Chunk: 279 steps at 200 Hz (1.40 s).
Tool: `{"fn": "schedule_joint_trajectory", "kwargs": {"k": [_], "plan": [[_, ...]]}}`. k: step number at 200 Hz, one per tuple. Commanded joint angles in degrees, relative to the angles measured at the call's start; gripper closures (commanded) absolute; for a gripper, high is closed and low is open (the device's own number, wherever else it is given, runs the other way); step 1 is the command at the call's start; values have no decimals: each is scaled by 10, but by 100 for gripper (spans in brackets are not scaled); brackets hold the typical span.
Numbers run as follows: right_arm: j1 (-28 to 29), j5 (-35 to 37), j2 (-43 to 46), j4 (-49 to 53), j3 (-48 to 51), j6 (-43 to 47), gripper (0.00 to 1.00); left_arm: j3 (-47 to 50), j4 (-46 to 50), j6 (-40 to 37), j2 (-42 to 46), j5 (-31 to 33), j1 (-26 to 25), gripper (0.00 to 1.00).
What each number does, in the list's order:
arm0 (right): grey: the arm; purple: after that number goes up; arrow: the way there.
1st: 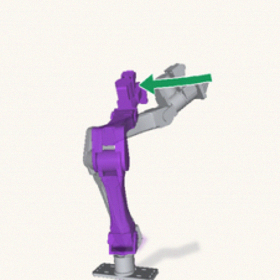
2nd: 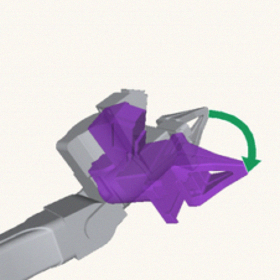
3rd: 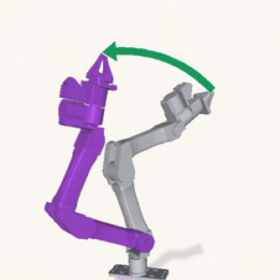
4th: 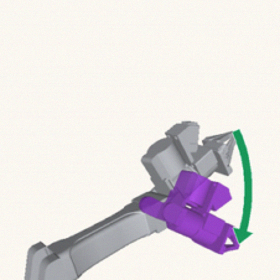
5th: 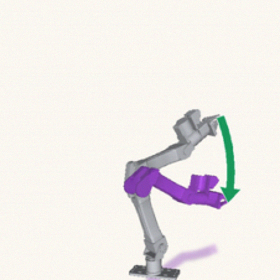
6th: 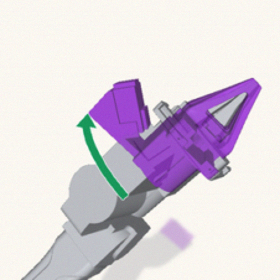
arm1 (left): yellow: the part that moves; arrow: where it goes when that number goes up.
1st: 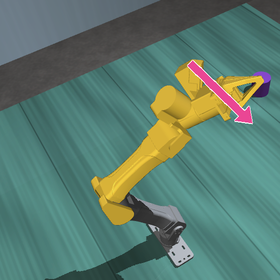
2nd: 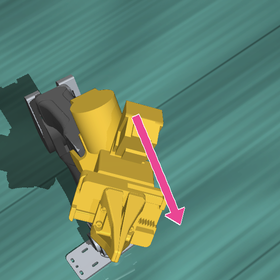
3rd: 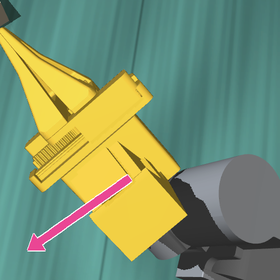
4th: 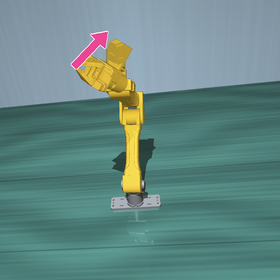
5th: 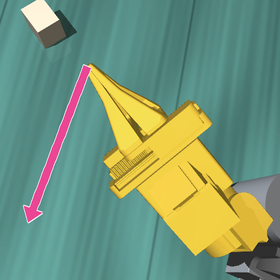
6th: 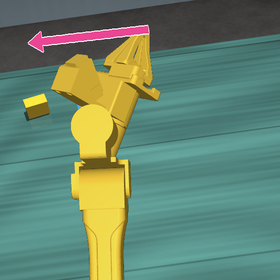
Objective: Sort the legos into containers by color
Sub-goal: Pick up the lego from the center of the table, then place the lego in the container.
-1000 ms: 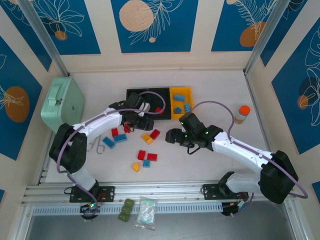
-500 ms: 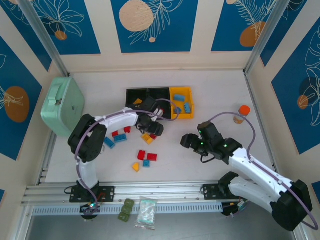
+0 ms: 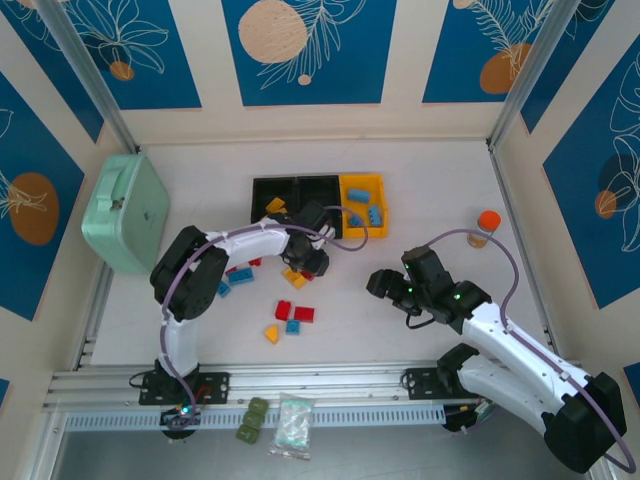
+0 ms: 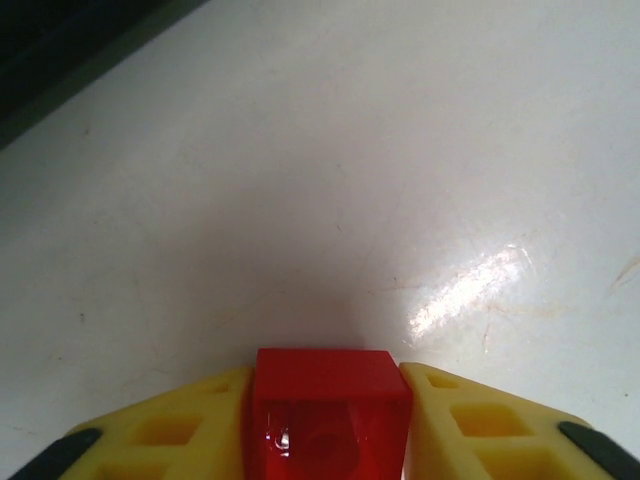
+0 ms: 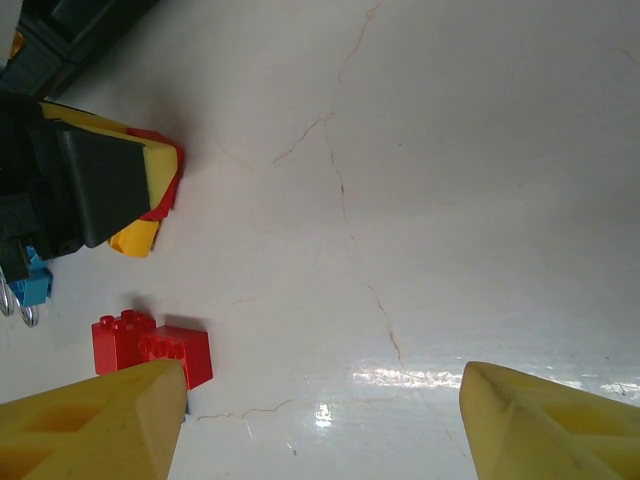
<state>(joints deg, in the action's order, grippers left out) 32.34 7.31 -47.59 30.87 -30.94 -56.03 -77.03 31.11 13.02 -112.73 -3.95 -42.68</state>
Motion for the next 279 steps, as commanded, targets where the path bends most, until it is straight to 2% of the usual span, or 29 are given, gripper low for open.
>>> {"fn": "schedule_joint_trajectory", "kwargs": {"k": [1, 62, 113, 160, 217, 279], "plan": [[-1, -16, -2, -6, 11, -8, 27, -22, 19, -7, 7, 10, -3, 68], [30, -25, -10, -52, -3, 10, 27, -87, 41, 5, 24, -24, 12, 69], [40, -30, -75, -92, -51, 35, 27, -187, 78, 19, -1, -18, 43, 69], [51, -27, -105, -107, -68, 35, 28, -325, 133, 43, -75, 13, 77, 69], [55, -5, -59, -81, -37, 15, 28, -475, 192, 54, -184, 41, 96, 67], [45, 3, -28, -62, -26, 11, 28, -520, 194, 78, -247, 37, 96, 65]]}}
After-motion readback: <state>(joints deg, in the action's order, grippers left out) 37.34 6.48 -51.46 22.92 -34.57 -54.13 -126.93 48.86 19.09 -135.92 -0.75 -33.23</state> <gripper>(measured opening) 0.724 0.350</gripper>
